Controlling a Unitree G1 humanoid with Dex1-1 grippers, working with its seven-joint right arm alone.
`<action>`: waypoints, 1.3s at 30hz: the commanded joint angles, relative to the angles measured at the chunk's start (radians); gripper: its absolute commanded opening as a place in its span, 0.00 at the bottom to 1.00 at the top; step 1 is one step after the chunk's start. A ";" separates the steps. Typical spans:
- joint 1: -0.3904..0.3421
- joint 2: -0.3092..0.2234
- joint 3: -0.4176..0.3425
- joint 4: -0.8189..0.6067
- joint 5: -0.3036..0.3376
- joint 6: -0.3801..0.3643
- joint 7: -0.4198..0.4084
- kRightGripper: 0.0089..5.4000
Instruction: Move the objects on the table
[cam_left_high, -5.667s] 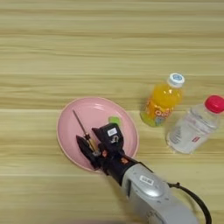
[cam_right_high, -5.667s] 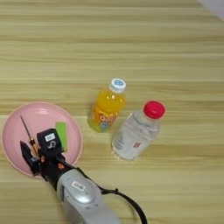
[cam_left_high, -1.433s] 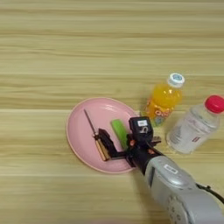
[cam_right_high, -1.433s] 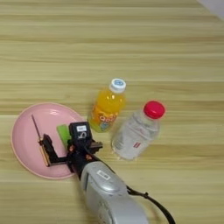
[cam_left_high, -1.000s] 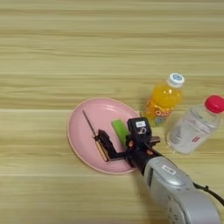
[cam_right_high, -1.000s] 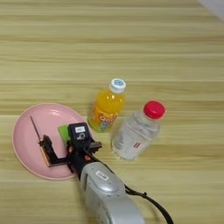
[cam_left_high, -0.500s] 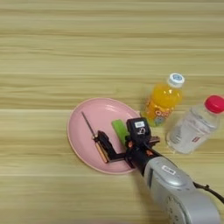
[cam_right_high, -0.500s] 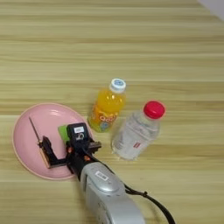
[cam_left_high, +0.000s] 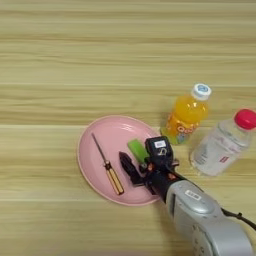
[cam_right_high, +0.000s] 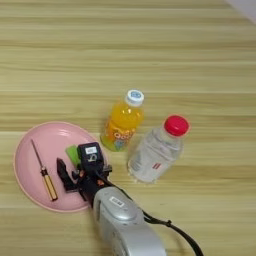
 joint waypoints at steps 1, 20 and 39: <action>-0.007 -0.012 -0.007 -0.007 -0.009 0.000 -0.004 0.62; -0.007 -0.015 -0.006 -0.009 -0.006 0.004 0.006 0.26; -0.007 -0.009 -0.007 -0.022 0.000 0.007 0.007 0.26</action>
